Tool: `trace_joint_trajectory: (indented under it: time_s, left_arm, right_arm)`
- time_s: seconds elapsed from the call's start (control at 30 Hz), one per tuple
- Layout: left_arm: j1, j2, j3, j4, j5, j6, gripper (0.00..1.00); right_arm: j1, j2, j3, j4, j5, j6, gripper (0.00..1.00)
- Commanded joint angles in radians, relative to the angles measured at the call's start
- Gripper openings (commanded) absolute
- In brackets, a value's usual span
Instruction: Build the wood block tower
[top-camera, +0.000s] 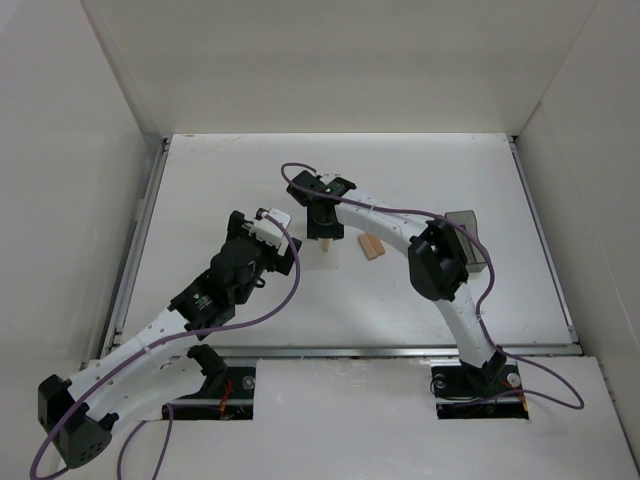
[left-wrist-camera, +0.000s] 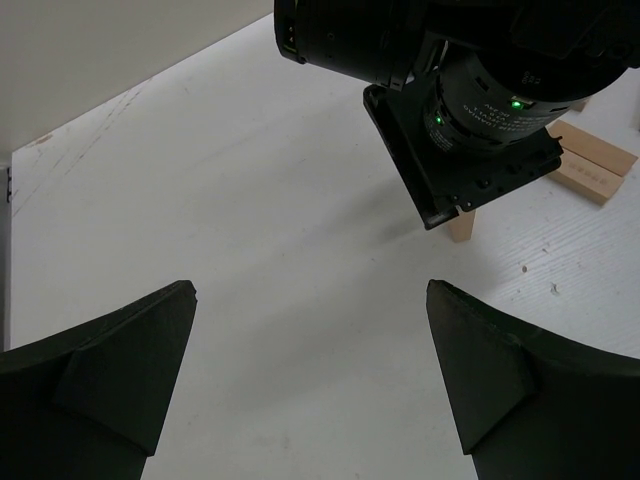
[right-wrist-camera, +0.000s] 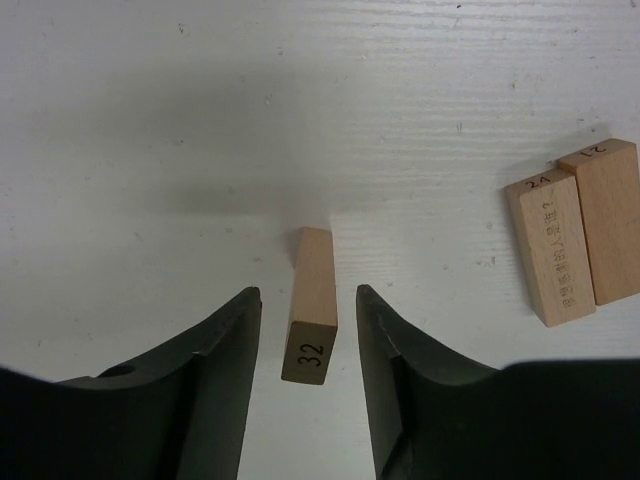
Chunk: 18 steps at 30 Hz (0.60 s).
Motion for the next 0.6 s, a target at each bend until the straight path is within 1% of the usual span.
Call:
trace_joint_trajectory:
  time_s: [0.0,0.1,0.23,0.4,0.53,0.57]
  left_arm:
    - [0.001,-0.011,0.009,0.047,0.003,0.010,0.99]
    - [0.001,-0.011,0.009,0.047,0.003,0.010,0.99]
    - [0.001,-0.011,0.009,0.047,0.013,0.010,0.99]
    - [0.011,-0.011,0.009,0.047,0.013,0.010,0.99]
    - [0.011,-0.020,0.009,0.047,0.013,0.010,0.99]
    - [0.020,-0.020,0.009,0.047,0.013,0.010,0.99]
  right_arm:
    - [0.010,-0.013,0.016,0.010,-0.007,-0.008,0.52]
    - [0.010,-0.023,0.016,0.010,-0.007,-0.008,0.56]
    - [0.010,-0.043,0.016,0.030,-0.007,-0.028,0.56]
    - [0.019,-0.053,0.016,0.030,-0.020,-0.028,0.47]
    - [0.029,-0.053,0.016,0.030,-0.020,-0.028,0.33]
    - [0.029,-0.053,0.016,0.030,-0.008,-0.028,0.33]
